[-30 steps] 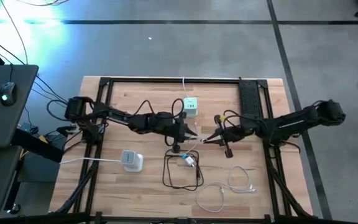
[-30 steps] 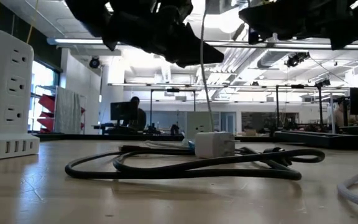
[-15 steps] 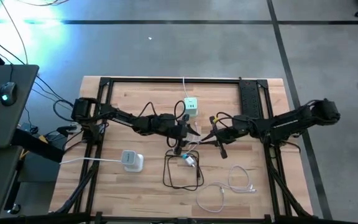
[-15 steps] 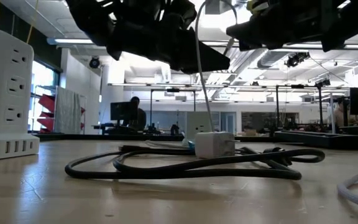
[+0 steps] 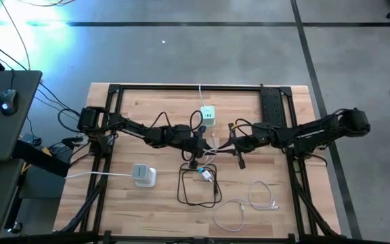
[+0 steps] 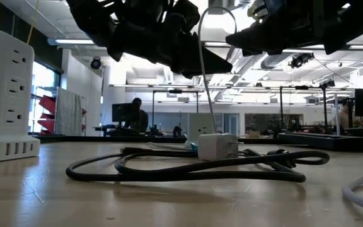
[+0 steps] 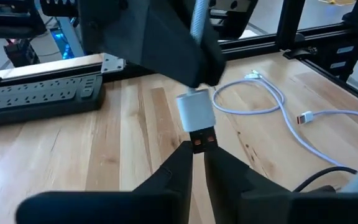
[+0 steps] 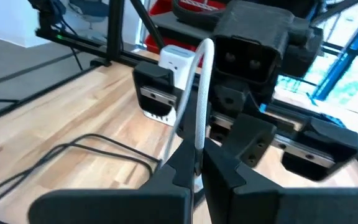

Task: Insert USB
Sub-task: Insert the top white charger cable into the green outlet extension

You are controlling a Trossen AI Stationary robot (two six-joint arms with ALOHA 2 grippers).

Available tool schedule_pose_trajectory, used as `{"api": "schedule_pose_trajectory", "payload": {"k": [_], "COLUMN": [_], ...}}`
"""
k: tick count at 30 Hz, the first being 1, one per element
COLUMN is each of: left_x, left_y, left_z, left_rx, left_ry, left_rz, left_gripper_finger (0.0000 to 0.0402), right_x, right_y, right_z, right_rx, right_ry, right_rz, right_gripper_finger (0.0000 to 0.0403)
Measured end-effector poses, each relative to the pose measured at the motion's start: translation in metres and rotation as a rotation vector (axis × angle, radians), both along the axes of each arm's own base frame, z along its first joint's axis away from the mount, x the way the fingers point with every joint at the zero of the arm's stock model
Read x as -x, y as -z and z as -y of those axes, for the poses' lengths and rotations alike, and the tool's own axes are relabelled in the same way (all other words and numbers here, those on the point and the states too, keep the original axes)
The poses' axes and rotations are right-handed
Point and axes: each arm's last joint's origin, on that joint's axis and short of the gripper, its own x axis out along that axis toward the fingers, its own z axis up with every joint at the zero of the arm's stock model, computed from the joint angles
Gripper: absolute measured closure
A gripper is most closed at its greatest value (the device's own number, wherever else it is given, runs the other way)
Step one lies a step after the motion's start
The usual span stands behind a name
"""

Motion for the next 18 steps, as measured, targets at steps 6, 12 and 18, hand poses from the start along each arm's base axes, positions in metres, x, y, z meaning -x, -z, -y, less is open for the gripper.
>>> {"api": "schedule_pose_trajectory", "payload": {"k": [6,12,18], "left_x": [0.0002,0.0002,0.0007], "left_y": [0.0004,-0.0001,0.001], "left_z": [-0.0002,-0.0012,-0.0036], "left_rx": [-0.002,-0.006,-0.031], "left_ry": [-0.005,-0.021,-0.101], "left_rz": [-0.005,-0.012,-0.03], "left_gripper_finger": [0.0325,0.0284,0.0273], "right_x": [0.0013,0.0032,0.007], "right_y": [0.0016,0.0035,-0.0026], "right_z": [0.0002,0.0012,0.002], "right_rx": [0.01,0.023,0.032], "right_ry": [0.003,0.037,0.06], "right_rz": [-0.024,-0.051,-0.034], "right_gripper_finger": [0.0403,0.0403,0.0403]}}
